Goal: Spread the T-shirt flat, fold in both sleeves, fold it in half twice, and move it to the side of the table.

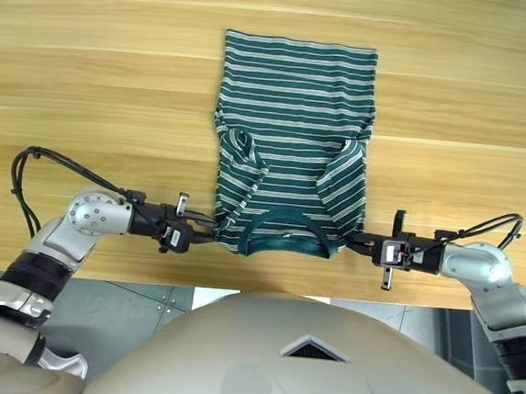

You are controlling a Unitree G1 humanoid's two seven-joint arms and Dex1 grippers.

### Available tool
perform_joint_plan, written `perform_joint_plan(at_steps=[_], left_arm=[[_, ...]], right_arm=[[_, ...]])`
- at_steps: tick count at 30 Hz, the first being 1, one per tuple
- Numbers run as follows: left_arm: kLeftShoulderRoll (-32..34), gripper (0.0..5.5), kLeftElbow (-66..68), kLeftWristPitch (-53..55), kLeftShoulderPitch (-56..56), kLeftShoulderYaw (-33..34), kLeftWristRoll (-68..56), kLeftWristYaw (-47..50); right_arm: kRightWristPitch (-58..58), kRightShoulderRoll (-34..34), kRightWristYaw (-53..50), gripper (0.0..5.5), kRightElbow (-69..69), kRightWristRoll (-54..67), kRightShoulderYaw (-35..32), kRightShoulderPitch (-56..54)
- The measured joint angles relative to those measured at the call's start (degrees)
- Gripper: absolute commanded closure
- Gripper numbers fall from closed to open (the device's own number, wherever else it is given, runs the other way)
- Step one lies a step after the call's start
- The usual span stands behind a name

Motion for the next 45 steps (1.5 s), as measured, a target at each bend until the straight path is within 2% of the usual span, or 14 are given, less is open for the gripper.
perform_joint_plan(at_steps=[5,16,25,32,40,45], left_arm=[[0.0,5.47,-0.5,0.2,0.0,0.0,-0.4,-0.3],[0.0,5.48,0.3,-0.7,-0.6,0.0,-1.7,-1.9],[0.4,5.48,-0.4,-1.1,-1.8,0.3,-7.2,-4.8],[0.3,5.48,-1.2,-0.9,-2.9,2.5,-7.2,-3.5],[6.8,5.48,-8.1,-1.0,2.2,4.1,-8.5,-5.3],[11.7,5.48,-16.2,-1.4,8.3,6.0,-19.6,-8.1]], right_arm=[[0.3,0.2,0.0,5.45,0.0,0.0,0.1,-0.1],[0.5,0.4,0.1,5.45,-0.1,0.0,0.3,-0.7],[0.5,0.1,0.6,5.45,-0.9,0.4,-0.1,-1.1],[0.0,-1.0,1.1,5.45,-5.3,4.1,-3.1,0.3],[-1.7,-7.3,6.8,5.45,-14.2,13.9,-11.2,6.9],[-2.3,-8.3,8.8,5.45,-17.2,17.0,-12.3,10.1]])
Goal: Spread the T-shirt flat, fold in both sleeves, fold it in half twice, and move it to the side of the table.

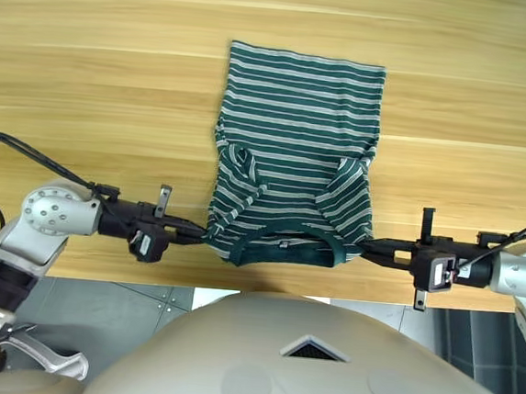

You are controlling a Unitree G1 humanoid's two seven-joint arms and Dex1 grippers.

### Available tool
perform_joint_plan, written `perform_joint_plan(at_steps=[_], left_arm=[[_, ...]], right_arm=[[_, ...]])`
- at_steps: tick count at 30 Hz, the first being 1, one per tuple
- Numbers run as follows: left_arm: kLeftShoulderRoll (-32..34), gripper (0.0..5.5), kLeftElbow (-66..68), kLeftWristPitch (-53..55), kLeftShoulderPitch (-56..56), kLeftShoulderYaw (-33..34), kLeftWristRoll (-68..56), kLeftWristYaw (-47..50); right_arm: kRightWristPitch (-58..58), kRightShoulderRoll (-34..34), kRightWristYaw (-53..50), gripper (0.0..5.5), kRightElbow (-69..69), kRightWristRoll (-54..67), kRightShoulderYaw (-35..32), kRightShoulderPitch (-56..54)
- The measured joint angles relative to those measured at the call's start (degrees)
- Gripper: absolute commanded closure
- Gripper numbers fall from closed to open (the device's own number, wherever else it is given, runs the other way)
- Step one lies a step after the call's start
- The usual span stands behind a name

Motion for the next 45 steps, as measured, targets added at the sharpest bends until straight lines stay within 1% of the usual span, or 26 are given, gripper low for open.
perform_joint_plan(at_steps=[5,10,14,19,27,29,32,37,41,45], left_arm=[[2.5,5.48,-5.1,-1.1,5.0,2.0,-9.3,-3.8],[2.4,5.48,-5.4,-2.3,6.6,2.4,-9.8,-6.0],[-2.0,5.48,-1.0,1.8,1.7,2.4,-7.2,-5.2],[-9.7,5.48,6.3,7.0,-7.3,2.7,-4.9,-2.2],[-15.6,5.48,12.3,11.2,-16.5,7.4,-7.5,-1.0],[-17.6,5.48,15.3,12.0,-20.0,8.0,-6.1,-0.1],[-21.0,5.48,21.8,12.9,-24.7,8.0,0.1,3.6],[-27.2,5.48,37.6,11.8,-33.7,6.8,9.4,8.9],[-31.6,5.48,52.6,9.7,-41.9,6.1,16.1,14.7],[-35.3,5.48,63.6,8.9,-48.3,6.8,18.7,18.6]], right_arm=[[-1.3,0.0,0.9,5.45,-1.0,0.6,0.0,2.3],[-2.5,0.1,1.3,5.45,-2.2,1.0,0.0,3.6],[-1.0,1.7,-0.7,5.45,-1.6,-0.9,0.2,0.1],[4.3,6.1,-6.8,5.45,2.8,-3.4,0.2,-9.9],[9.6,10.7,-11.4,5.45,9.5,-5.5,1.2,-23.4],[10.7,12.1,-12.5,5.45,12.2,-8.5,3.4,-27.2],[12.1,14.6,-14.4,5.45,17.2,-13.4,6.5,-31.9],[12.8,19.7,-18.0,5.45,27.5,-19.8,10.4,-40.3],[12.0,23.3,-20.8,5.45,36.9,-21.8,11.3,-46.6],[10.7,26.8,-22.6,5.45,46.4,-21.8,11.1,-53.0]])
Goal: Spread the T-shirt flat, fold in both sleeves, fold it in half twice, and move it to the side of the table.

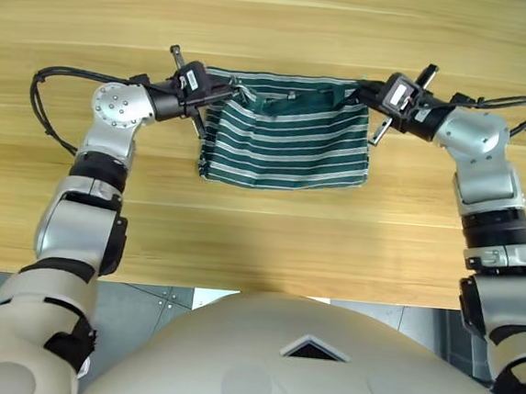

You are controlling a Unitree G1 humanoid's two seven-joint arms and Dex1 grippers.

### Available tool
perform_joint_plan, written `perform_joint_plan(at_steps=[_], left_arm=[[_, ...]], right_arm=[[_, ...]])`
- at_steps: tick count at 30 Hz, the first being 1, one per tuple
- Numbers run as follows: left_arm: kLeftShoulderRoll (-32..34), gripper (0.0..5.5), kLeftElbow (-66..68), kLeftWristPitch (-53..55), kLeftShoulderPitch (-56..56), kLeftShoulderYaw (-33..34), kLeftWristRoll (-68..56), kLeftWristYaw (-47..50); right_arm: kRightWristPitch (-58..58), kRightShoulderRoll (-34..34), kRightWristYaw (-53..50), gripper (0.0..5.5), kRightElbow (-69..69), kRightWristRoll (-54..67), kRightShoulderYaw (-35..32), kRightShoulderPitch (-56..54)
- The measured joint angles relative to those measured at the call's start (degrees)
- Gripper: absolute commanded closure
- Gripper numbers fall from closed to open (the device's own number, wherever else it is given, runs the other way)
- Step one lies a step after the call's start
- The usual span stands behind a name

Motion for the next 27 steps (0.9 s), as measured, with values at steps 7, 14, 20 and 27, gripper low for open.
perform_joint_plan(at_steps=[7,14,20,27], left_arm=[[-2.5,5.48,9.4,0.1,-6.4,2.3,1.2,5.4],[-3.9,5.48,15.3,4.0,-9.8,2.4,6.0,14.0],[-6.1,5.48,18.7,11.7,-10.4,-0.2,13.2,22.3],[-8.4,5.01,19.2,18.5,-12.1,0.9,14.6,26.5]], right_arm=[[-4.1,4.0,-3.1,5.45,18.0,-1.3,0.0,-8.9],[-7.3,8.3,-9.8,5.45,39.4,-6.1,1.0,-17.9],[-7.9,12.0,-13.8,5.45,48.7,-8.7,1.4,-20.2],[-7.1,14.6,-15.1,4.65,51.8,-8.5,-0.3,-21.2]])
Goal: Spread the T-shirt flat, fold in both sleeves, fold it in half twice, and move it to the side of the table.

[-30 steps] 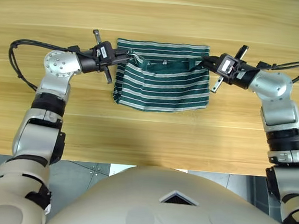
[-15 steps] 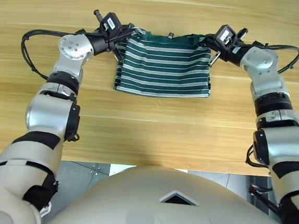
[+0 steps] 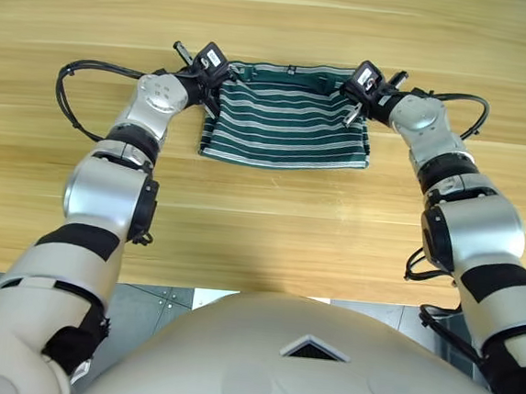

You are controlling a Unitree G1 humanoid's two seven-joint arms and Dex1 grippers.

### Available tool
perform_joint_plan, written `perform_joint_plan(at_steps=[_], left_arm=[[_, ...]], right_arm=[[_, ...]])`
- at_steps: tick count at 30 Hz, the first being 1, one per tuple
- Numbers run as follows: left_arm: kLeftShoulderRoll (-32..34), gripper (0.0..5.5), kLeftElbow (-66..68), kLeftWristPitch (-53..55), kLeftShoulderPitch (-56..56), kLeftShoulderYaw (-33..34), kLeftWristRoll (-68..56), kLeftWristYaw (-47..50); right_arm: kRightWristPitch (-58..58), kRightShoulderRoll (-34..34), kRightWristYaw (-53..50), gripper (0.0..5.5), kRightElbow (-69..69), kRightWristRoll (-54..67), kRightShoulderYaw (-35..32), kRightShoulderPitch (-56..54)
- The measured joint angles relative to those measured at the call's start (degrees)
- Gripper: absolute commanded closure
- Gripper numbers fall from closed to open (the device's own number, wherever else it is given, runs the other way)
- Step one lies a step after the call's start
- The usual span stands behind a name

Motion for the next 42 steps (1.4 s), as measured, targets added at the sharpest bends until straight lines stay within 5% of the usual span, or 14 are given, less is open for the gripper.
perform_joint_plan(at_steps=[13,19,27,32,39,42], left_arm=[[-1.6,2.93,0.8,12.1,-6.4,16.3,-10.4,-1.3],[-4.3,2.1,1.1,17.3,-8.7,24.2,-15.4,4.7],[-3.0,0.87,0.4,11.3,-8.1,28.6,-18.2,-1.1],[-0.9,0.12,0.3,8.0,-4.8,28.1,-17.9,-2.3],[-0.9,0.12,0.3,7.0,-4.5,28.1,-18.0,-3.0],[-0.9,0.12,0.2,6.8,-4.4,28.0,-18.0,-3.0]], right_arm=[[8.0,2.8,0.3,2.46,1.6,17.2,-21.3,-5.8],[8.1,3.3,-3.8,1.54,2.2,18.0,-25.5,-6.9],[-4.6,-2.8,5.3,0.2,0.6,8.9,-16.8,1.0],[-11.8,-5.5,13.3,0.1,-1.9,4.8,-10.3,8.3],[-20.7,-6.8,27.3,0.1,-13.4,7.4,-4.6,16.8],[-18.5,-8.8,39.1,0.1,-31.5,16.1,-1.4,28.5]])
